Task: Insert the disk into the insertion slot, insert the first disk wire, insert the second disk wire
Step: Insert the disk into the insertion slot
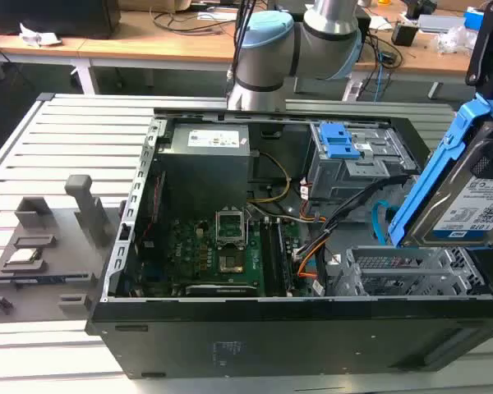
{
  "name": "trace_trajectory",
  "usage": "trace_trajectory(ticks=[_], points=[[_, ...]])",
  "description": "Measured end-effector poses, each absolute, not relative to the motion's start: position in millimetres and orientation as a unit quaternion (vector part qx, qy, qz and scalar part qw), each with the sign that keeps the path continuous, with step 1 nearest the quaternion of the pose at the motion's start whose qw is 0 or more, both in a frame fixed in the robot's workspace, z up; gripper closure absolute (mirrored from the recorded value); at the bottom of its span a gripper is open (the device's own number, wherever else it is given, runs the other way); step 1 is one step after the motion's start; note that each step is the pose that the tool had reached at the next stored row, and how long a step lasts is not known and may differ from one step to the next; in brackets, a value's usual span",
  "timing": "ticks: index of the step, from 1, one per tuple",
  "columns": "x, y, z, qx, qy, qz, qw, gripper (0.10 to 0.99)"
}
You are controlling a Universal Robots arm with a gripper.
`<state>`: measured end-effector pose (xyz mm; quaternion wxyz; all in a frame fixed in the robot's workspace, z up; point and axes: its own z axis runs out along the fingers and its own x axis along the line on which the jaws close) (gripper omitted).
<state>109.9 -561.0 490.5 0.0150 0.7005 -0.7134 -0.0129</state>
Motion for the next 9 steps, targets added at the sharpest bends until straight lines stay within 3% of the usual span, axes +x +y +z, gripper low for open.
trace_trajectory(ticks=[9], points=[[103.3,-559.6,476.8,0.701,-0.713,-0.013,0.015,0.722]])
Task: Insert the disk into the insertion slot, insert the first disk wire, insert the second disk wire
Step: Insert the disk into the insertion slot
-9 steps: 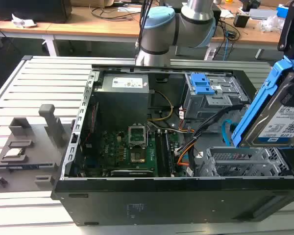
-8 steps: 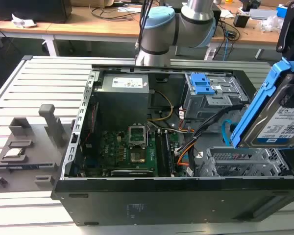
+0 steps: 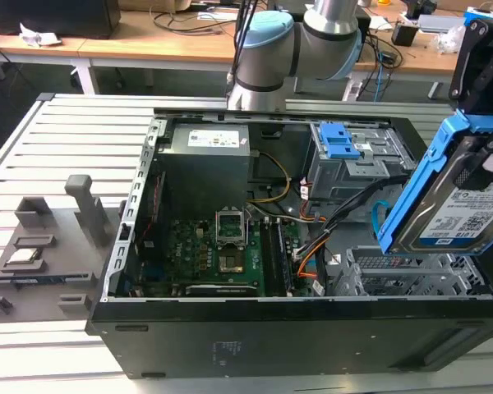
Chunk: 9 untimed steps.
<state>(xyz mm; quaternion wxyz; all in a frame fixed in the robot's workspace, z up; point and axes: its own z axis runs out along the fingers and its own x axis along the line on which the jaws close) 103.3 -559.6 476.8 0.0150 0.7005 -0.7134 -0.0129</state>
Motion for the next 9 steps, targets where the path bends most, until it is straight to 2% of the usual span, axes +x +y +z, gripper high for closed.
trace_trajectory(ticks=[9], points=[[96.7,-552.2,459.3,0.701,-0.713,-0.013,0.015,0.722]])
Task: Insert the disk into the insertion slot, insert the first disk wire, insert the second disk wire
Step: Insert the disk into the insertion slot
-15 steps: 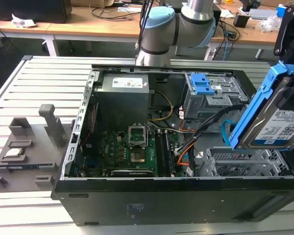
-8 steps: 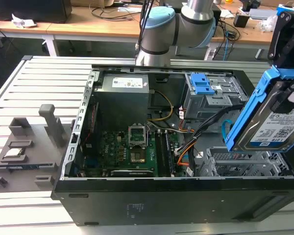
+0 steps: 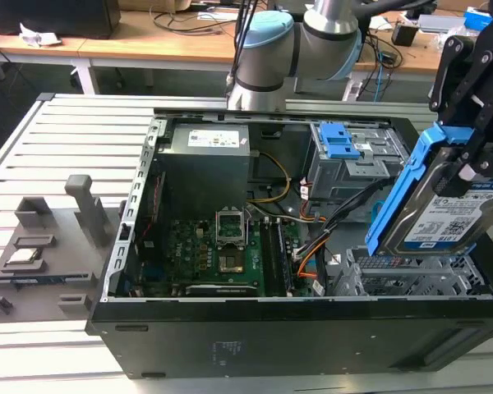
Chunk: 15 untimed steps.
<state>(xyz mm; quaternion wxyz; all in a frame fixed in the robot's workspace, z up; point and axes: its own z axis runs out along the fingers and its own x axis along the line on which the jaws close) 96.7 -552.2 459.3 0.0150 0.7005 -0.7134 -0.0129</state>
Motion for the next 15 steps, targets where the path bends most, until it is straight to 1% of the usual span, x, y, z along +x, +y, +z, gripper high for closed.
trace_trajectory(ticks=[4,15], points=[[95.3,-549.7,447.9,0.701,-0.713,-0.013,0.015,0.722],[94.2,-550.6,432.3,0.700,-0.713,-0.012,0.015,0.722]])
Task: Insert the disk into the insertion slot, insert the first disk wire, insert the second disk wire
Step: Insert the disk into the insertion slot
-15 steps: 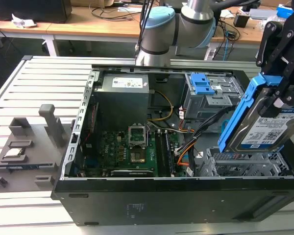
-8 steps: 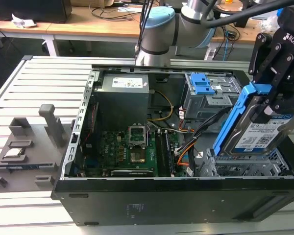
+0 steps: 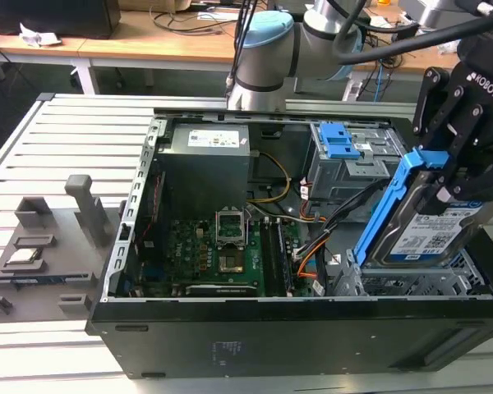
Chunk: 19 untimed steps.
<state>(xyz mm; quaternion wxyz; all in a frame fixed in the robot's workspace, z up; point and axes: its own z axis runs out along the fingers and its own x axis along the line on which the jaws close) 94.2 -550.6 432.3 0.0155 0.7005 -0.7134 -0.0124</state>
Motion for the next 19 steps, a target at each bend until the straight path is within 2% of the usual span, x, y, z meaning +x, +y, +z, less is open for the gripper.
trace_trajectory(ticks=[19], points=[[94.3,-550.6,393.2,0.701,-0.713,-0.012,0.016,0.722]])
